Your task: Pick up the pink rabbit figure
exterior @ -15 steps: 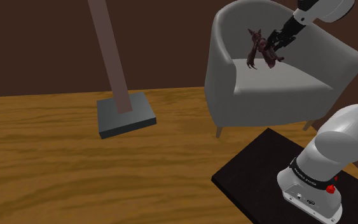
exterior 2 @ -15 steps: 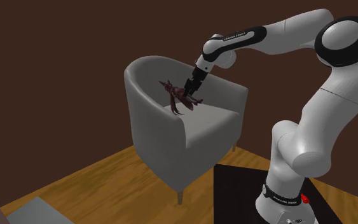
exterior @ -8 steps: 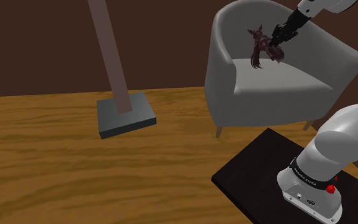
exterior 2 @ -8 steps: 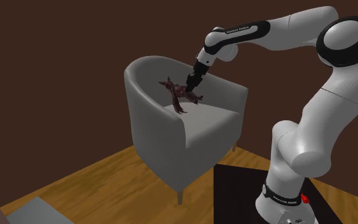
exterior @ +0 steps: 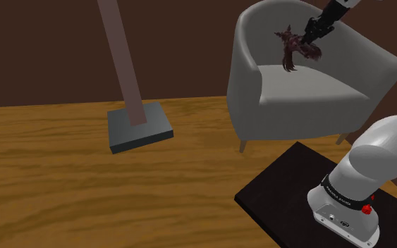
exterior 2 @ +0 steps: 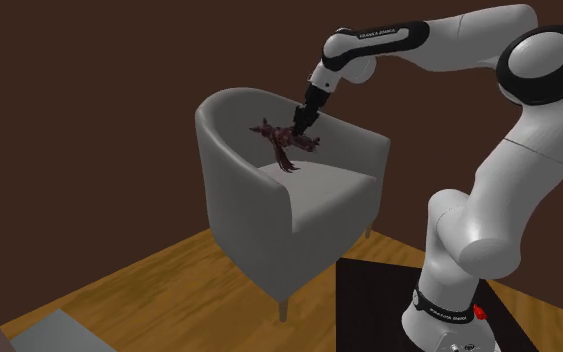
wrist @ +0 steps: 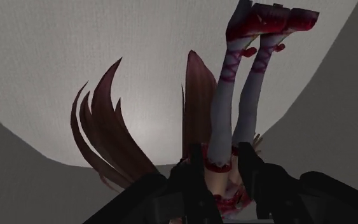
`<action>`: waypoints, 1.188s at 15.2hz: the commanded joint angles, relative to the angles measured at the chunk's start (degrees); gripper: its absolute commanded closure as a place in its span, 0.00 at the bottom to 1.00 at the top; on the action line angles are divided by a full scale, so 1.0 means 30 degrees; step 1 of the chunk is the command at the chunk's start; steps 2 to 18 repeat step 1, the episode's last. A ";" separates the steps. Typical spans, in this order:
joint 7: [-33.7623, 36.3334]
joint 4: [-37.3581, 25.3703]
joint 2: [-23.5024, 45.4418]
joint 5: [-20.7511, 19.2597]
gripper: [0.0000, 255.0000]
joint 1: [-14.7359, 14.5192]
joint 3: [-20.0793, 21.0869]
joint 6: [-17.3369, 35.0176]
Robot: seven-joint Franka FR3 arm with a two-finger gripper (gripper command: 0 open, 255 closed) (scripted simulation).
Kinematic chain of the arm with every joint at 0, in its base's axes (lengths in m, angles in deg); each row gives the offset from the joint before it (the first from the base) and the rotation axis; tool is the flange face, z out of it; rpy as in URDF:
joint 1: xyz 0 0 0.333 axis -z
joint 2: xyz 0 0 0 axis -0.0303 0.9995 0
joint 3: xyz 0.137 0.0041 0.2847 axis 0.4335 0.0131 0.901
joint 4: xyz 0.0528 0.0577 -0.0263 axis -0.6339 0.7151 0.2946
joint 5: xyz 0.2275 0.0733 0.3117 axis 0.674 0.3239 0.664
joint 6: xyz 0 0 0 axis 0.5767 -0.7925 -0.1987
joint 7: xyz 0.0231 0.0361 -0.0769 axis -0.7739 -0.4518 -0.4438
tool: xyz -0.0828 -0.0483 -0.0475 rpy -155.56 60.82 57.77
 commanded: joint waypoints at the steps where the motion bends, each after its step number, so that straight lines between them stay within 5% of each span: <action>1: 0.0009 -0.0226 -0.0003 0.0038 1.00 -0.0061 0.0108 0.0794; 18: 0.0009 -0.0226 -0.0003 0.0038 1.00 -0.0061 0.0108 0.0794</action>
